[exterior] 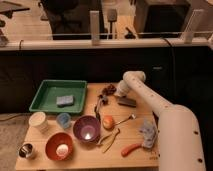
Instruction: Place grapes in table surface
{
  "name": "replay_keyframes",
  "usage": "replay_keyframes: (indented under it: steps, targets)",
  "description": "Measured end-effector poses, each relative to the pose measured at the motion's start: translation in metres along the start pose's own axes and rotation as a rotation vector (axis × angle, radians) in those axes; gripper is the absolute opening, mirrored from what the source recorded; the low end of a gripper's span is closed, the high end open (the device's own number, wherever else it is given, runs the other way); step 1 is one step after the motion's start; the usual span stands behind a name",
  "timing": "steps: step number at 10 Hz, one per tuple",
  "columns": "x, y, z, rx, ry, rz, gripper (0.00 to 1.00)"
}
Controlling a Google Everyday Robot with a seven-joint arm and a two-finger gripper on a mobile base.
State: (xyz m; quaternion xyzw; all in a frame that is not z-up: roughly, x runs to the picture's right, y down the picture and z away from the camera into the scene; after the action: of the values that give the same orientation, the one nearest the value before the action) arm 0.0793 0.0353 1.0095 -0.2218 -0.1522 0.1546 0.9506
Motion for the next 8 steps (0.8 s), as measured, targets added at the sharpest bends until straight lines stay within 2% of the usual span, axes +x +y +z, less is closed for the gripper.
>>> replay_keyframes:
  steps: [1,2,3,8]
  targets:
    - [0.0000,0.0000,0.0000,0.000,0.000,0.000,0.03]
    - [0.0000,0.0000,0.0000,0.000,0.000,0.000,0.10]
    - [0.0000,0.0000,0.0000,0.000,0.000,0.000,0.23]
    - [-0.0001,0.0001,0.0002,0.000,0.000,0.000,0.72]
